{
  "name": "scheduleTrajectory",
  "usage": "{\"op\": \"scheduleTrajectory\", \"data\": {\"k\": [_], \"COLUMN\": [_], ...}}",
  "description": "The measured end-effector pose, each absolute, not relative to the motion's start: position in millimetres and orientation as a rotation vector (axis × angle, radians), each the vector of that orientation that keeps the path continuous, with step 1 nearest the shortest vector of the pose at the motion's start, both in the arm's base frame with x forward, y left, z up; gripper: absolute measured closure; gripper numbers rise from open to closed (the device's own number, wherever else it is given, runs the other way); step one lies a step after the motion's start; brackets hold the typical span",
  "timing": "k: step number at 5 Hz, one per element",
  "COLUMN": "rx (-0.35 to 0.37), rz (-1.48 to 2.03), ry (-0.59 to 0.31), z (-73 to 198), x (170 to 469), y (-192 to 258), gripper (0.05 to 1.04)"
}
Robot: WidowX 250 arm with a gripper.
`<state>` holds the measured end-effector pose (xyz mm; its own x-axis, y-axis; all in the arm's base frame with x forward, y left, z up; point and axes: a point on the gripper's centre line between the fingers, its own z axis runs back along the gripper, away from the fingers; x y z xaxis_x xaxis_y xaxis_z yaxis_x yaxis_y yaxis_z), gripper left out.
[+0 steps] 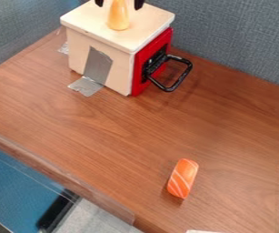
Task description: Move an orange object beside the object
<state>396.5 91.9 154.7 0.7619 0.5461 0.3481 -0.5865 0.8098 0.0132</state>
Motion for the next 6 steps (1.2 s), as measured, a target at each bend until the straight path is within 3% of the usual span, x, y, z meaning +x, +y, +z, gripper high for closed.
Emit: {"op": "scheduleTrajectory", "data": {"k": [3, 6], "rx": [0.148, 0.209], "rz": [0.666, 0.714], "ry": [-0.269, -0.278], "z": [123.7, 117.8], "x": [403.6, 414.4], "y": [97.8, 90.5], "gripper": [0.083, 0.083]}}
